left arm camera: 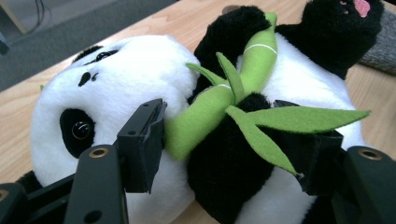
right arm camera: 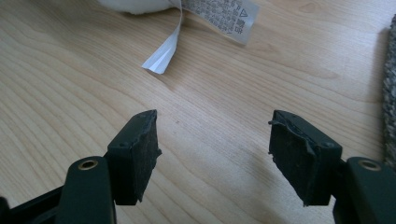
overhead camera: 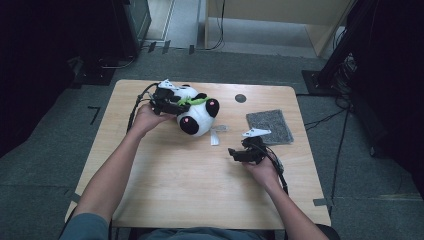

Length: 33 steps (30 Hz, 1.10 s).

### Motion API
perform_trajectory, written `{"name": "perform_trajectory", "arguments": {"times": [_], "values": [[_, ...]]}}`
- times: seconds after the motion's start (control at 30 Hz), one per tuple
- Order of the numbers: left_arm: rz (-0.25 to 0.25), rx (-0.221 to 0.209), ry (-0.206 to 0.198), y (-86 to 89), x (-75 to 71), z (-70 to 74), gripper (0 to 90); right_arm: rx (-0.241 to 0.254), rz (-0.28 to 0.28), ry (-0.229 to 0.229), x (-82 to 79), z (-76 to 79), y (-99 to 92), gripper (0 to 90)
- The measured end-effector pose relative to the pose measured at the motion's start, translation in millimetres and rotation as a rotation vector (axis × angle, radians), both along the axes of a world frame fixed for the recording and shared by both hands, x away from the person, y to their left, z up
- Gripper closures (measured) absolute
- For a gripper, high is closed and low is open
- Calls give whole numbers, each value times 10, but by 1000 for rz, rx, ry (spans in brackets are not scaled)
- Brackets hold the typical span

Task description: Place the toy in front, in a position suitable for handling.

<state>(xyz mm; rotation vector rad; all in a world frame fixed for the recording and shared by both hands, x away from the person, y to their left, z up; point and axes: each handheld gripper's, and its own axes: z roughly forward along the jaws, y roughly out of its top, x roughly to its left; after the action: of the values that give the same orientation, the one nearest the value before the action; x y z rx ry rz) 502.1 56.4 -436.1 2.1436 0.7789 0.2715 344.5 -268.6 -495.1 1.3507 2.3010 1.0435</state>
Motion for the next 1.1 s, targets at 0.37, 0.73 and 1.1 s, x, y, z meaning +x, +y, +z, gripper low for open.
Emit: {"name": "perform_trajectory", "arguments": {"times": [0.37, 0.73, 1.1], "values": [[58, -28, -31, -88, -125, -110, 595, 21, 0, -15, 4, 65, -41, 373], [95, -25, 27, -61, -143, 16, 660, 35, 10, -2, 25, 65, -75, 377], [129, -33, 57, -40, -360, 205, 669, 42, -4, -20, 38, 99, -158, 385]]}}
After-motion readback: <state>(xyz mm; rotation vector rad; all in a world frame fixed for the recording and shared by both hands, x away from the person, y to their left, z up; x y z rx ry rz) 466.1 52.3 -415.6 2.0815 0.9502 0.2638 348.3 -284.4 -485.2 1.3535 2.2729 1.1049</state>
